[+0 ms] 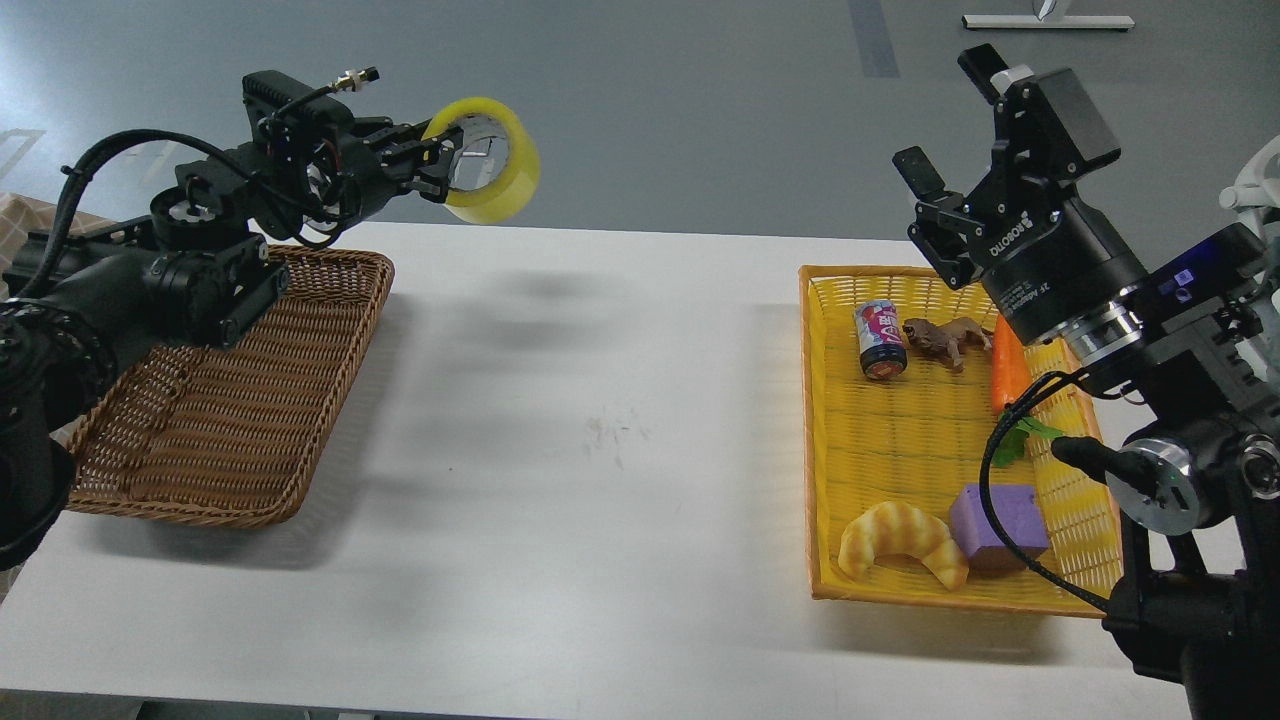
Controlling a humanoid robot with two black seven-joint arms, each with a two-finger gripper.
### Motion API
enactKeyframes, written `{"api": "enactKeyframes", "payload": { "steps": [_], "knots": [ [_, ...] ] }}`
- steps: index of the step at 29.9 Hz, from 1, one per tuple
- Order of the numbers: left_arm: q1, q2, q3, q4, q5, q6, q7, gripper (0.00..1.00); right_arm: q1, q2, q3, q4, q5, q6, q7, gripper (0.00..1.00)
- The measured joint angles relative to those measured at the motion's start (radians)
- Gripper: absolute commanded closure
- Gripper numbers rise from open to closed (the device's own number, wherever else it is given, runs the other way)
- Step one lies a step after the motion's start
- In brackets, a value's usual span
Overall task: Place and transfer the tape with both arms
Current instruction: 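Lift the tape roll and carry it over the wicker basket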
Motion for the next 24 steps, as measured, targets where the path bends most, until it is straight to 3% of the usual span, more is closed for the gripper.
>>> {"api": "enactKeyframes", "payload": {
  "steps": [13,24],
  "knots": [
    [0.086,0.121,0.002,0.009,-0.007,0.003,0.000,1.00,-0.019,0.005,-0.001,-0.003,0.000,0.001,0.000,0.00],
    [0.204,0.246,0.001,0.011,-0.019,0.062,0.000,1.00,-0.020,0.009,-0.001,-0.006,0.002,0.000,0.000,0.00]
  ]
}}
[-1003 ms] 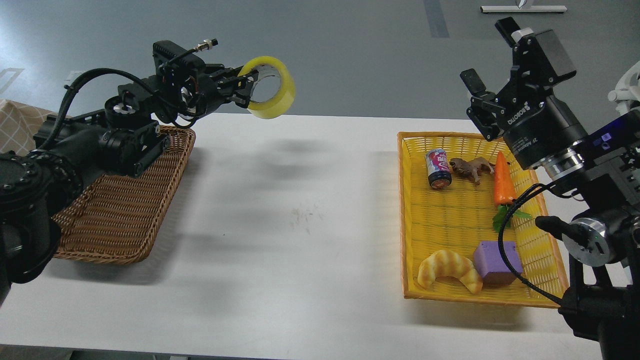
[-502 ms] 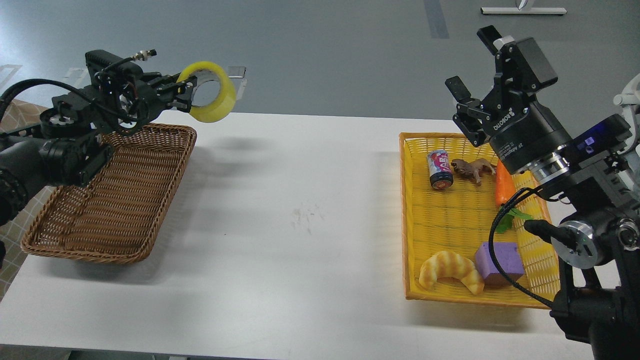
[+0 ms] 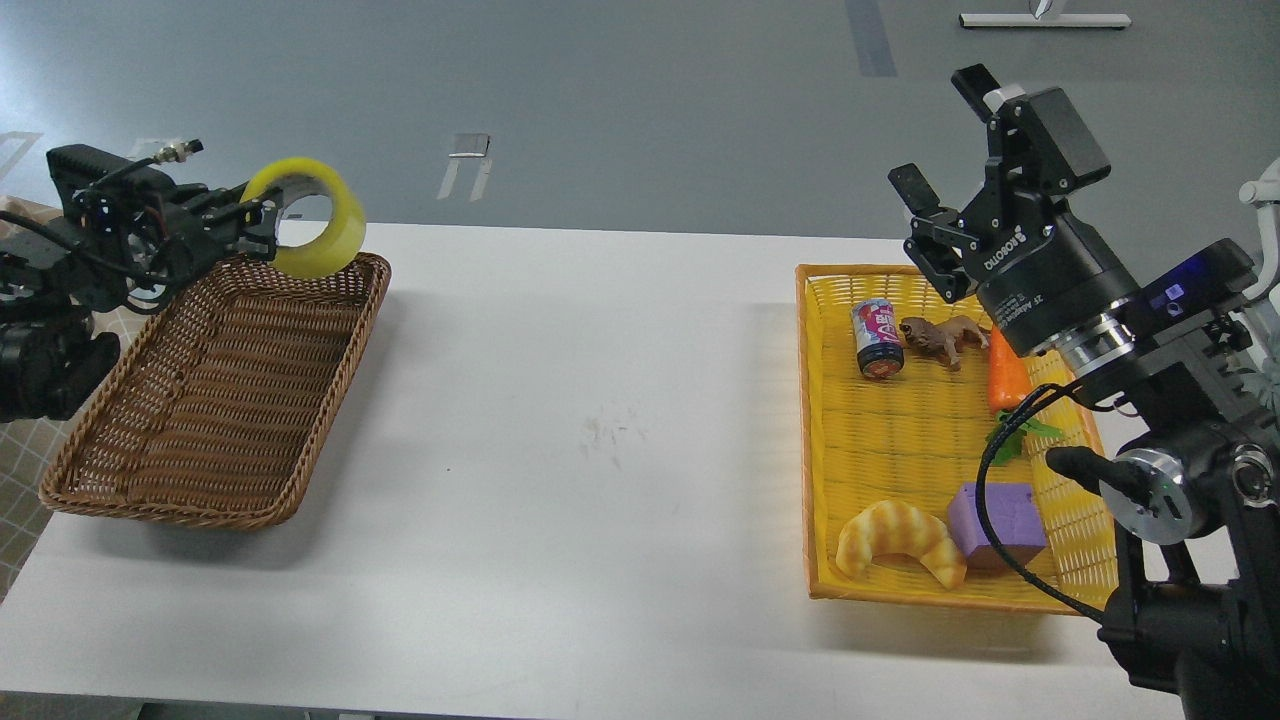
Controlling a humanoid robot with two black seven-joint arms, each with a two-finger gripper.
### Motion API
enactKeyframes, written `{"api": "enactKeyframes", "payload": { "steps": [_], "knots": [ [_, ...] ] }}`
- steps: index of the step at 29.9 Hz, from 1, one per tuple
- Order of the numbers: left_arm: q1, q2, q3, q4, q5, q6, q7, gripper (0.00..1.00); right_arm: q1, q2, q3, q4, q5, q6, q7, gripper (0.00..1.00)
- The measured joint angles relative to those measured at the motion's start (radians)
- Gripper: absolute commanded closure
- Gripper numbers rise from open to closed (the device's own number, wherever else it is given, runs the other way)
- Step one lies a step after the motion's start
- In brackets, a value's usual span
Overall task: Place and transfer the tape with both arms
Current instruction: 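Lift the tape roll and carry it over the wicker basket, then lower the tape roll into the basket and open the left gripper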
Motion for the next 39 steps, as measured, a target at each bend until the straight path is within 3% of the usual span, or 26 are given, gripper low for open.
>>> {"api": "enactKeyframes", "payload": {
  "steps": [16,18,20,39],
  "knots": [
    [0.109,0.066,-0.001,-0.013,-0.048,0.041,0.000,1.00,0.002,0.000,0.001,-0.010,0.000,0.001,0.000,0.00],
    [0.109,0.065,-0.002,-0.013,-0.050,0.041,0.000,0.76,0.002,0.000,0.001,-0.010,0.000,0.001,0.000,0.00],
    [0.108,0.063,-0.004,-0.013,-0.060,0.041,0.000,0.00,0.002,0.000,0.001,-0.011,0.000,0.001,0.000,0.00],
    [0.105,0.055,-0.007,-0.011,-0.267,0.041,0.000,0.00,-0.001,0.000,-0.001,-0.013,0.000,0.001,0.000,0.00]
  ]
}}
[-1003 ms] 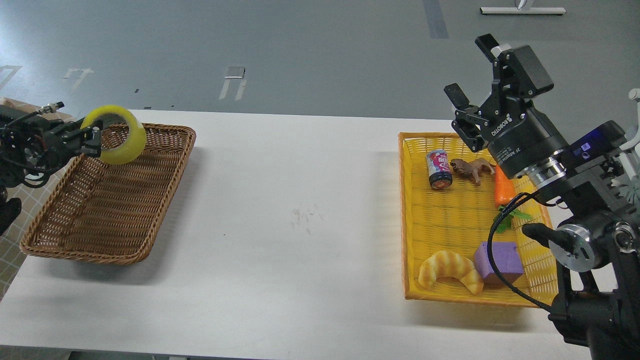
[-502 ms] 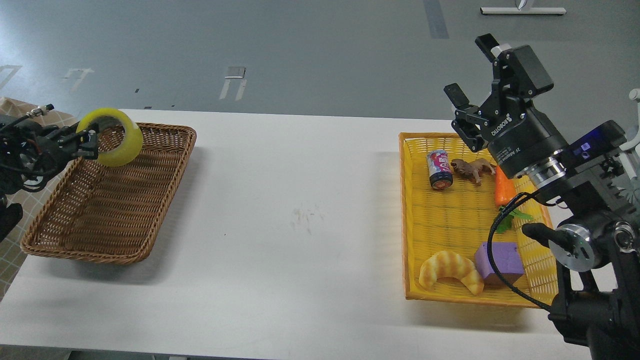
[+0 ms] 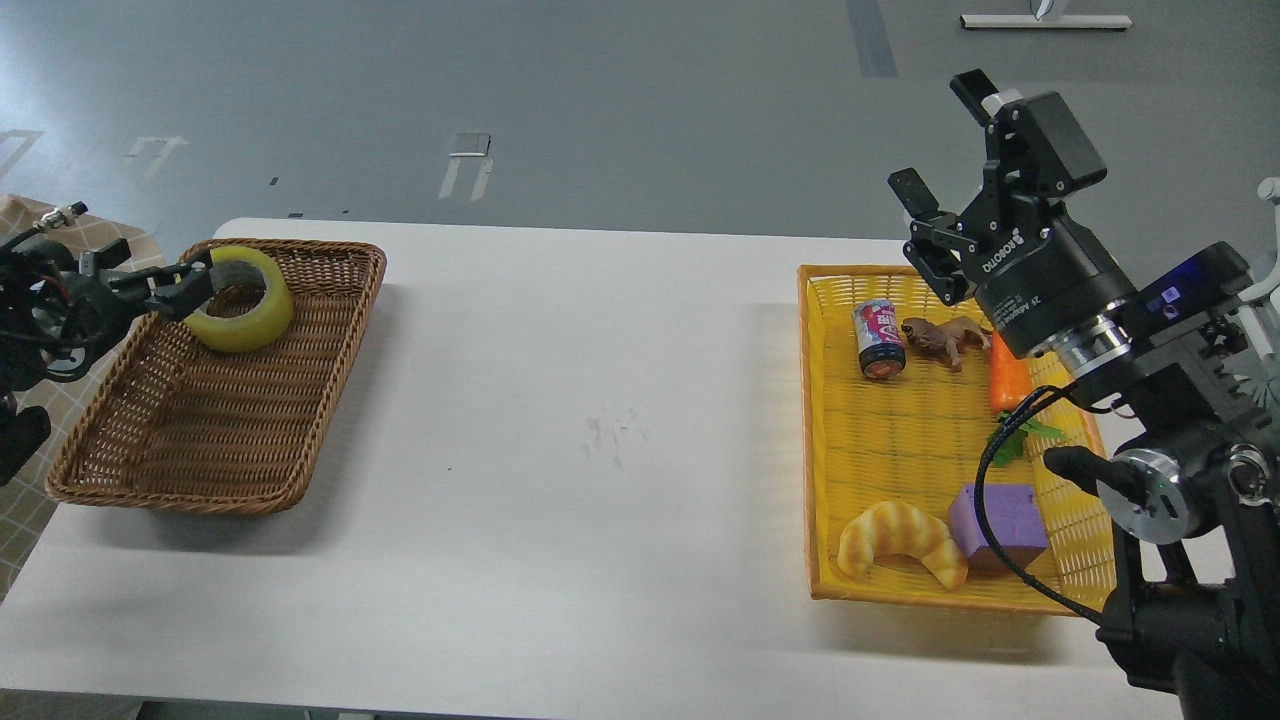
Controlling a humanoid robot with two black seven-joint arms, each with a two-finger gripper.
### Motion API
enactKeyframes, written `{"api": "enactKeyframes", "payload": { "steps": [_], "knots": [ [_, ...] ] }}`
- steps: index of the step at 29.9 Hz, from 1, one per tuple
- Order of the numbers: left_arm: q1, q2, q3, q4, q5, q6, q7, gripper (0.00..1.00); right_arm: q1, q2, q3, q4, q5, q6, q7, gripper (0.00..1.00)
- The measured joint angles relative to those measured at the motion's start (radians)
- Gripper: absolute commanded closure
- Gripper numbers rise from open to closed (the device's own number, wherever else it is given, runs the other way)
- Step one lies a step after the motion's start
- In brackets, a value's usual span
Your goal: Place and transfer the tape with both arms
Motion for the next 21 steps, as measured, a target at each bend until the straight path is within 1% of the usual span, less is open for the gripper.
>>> {"api": "enactKeyframes", "payload": {
  "steps": [2,4,5,7,12,13,14,16,17,19,21],
  "knots": [
    [-0.004,-0.002,0.001,0.000,-0.055,-0.008,0.000,0.00,0.000,0.000,0.000,0.000,0.000,0.000,0.000,0.00],
    [-0.023,-0.002,0.002,-0.001,-0.099,-0.032,0.000,0.00,0.000,0.000,0.000,0.001,0.000,0.000,0.000,0.00],
    [-0.035,-0.002,0.003,-0.002,-0.112,-0.051,0.000,0.00,0.000,0.000,-0.001,0.001,0.000,0.000,0.000,0.00],
    [-0.067,-0.002,0.002,-0.007,-0.124,-0.128,0.000,0.00,0.000,0.000,-0.002,0.001,0.000,0.001,0.000,0.00],
    [-0.201,0.014,-0.007,-0.038,-0.185,-0.533,0.000,0.00,0.000,0.000,-0.017,-0.004,-0.001,0.002,0.000,0.00],
    [-0.222,0.020,-0.008,-0.049,-0.217,-0.603,0.000,0.00,0.000,0.000,-0.018,-0.004,-0.001,0.001,0.000,0.00],
    [-0.239,0.030,-0.008,-0.067,-0.253,-0.650,0.000,0.00,0.000,0.000,-0.018,-0.005,-0.001,0.001,0.000,0.00],
    [-0.276,0.061,-0.010,-0.130,-0.331,-0.707,0.000,0.00,0.000,0.000,-0.019,-0.005,-0.002,0.001,0.000,0.00],
    [-0.288,0.076,-0.010,-0.167,-0.358,-0.716,0.000,0.00,0.000,0.000,-0.019,-0.005,-0.002,0.002,0.000,0.00],
    [-0.308,0.115,-0.019,-0.267,-0.408,-0.721,0.000,0.00,0.000,0.000,-0.020,-0.005,-0.002,0.002,0.000,0.00],
    [-0.319,0.168,-0.053,-0.400,-0.462,-0.707,0.000,0.00,0.000,0.000,-0.020,-0.005,-0.002,0.002,0.000,0.00]
  ]
}}
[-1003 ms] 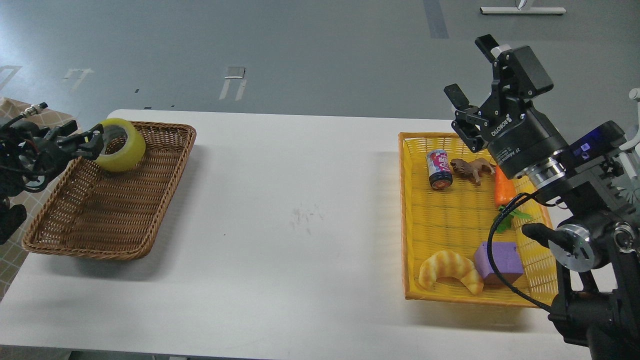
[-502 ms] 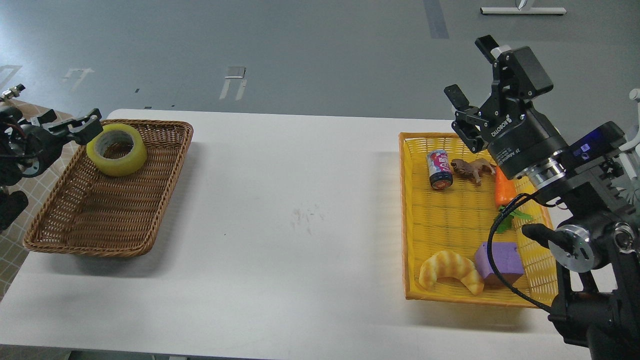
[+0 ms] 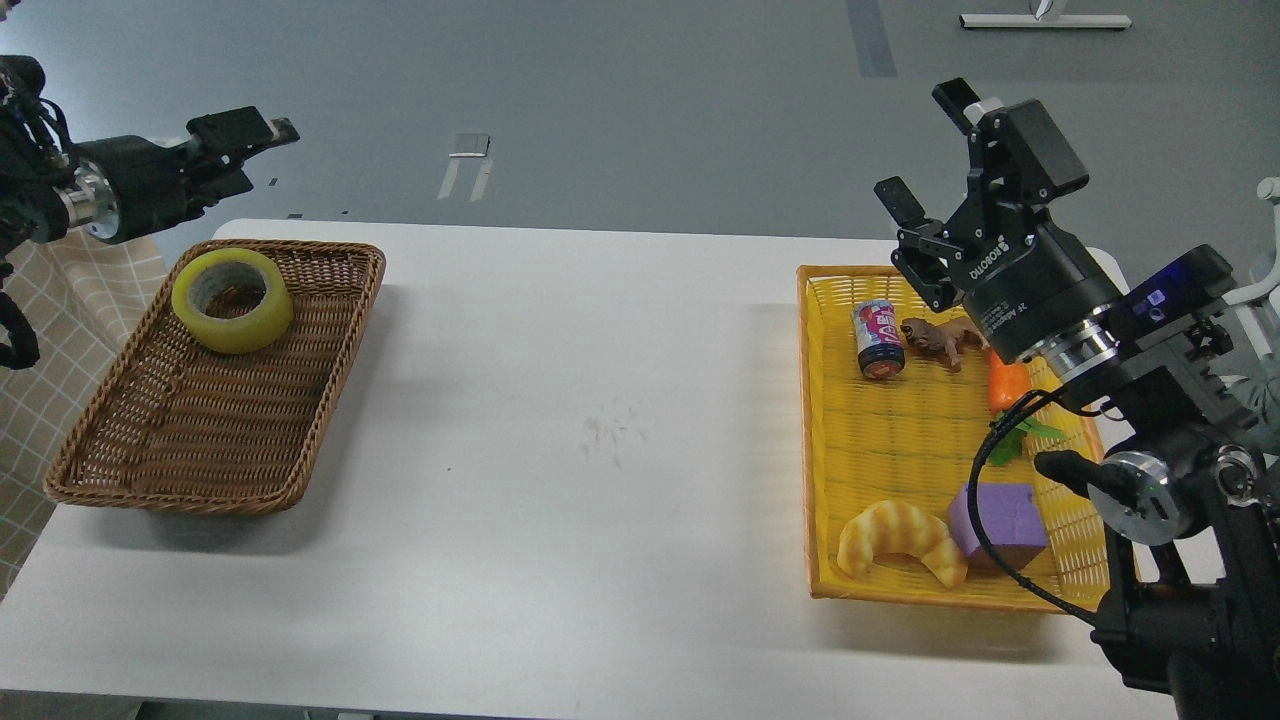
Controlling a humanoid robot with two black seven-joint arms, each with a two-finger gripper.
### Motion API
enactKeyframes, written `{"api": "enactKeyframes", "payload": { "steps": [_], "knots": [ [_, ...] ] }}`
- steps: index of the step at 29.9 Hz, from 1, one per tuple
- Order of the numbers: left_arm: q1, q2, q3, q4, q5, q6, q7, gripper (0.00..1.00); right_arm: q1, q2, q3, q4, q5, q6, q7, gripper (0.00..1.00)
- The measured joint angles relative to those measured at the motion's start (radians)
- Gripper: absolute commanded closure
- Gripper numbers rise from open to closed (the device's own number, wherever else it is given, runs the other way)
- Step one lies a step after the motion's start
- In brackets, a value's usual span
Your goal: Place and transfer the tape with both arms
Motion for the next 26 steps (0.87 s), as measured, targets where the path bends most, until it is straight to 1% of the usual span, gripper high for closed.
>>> {"api": "enactKeyframes", "payload": {
  "steps": [3,5,8,11,12,14,16,17,19,21,23,25,26],
  "knots": [
    [0.002,0.065,-0.075,-0.198,-0.049,0.049,-0.001,0.00,0.000,0.000,-0.002,0.000,0.000,0.000,0.000,0.00],
    [0.010,0.088,-0.107,-0.286,-0.062,0.086,-0.001,0.00,-0.001,0.000,-0.002,0.000,0.000,0.000,0.000,0.00],
    [0.023,0.102,-0.129,-0.406,-0.108,0.170,-0.001,0.00,0.000,0.000,-0.004,0.000,0.000,0.000,0.000,0.00],
    [0.050,0.105,-0.132,-0.514,-0.162,0.313,-0.001,0.00,0.000,0.000,-0.007,0.000,-0.001,0.000,0.000,0.00],
    [0.067,0.105,-0.133,-0.543,-0.168,0.377,-0.001,0.00,0.000,0.000,-0.008,0.000,-0.001,0.000,0.000,0.00],
    [0.120,0.096,-0.133,-0.603,-0.173,0.552,0.000,0.00,0.000,0.000,-0.008,0.000,-0.001,0.000,0.000,0.00],
    [0.162,0.079,-0.133,-0.639,-0.176,0.655,0.000,0.00,0.000,0.000,-0.008,0.001,-0.002,0.000,-0.001,0.00],
    [0.173,0.071,-0.133,-0.649,-0.177,0.675,0.000,0.00,0.002,0.000,-0.008,0.001,-0.003,0.000,-0.001,0.00],
    [0.184,0.050,-0.133,-0.657,-0.183,0.676,0.000,0.00,0.008,0.000,-0.010,0.003,-0.009,0.001,-0.001,0.00],
    [0.183,0.035,-0.143,-0.652,-0.190,0.647,0.000,0.00,0.015,0.000,-0.021,0.004,-0.022,0.002,-0.001,0.00],
    [0.177,0.026,-0.183,-0.634,-0.201,0.613,0.000,0.00,0.029,0.000,-0.030,0.005,-0.033,0.003,0.003,0.00],
    [0.176,0.010,-0.254,-0.620,-0.213,0.578,0.000,0.00,0.035,0.000,-0.032,0.005,-0.036,0.002,0.006,0.00],
    [0.176,-0.002,-0.303,-0.615,-0.218,0.547,0.000,0.00,0.036,0.000,-0.033,0.006,-0.036,0.003,0.008,0.00]
  ]
}}
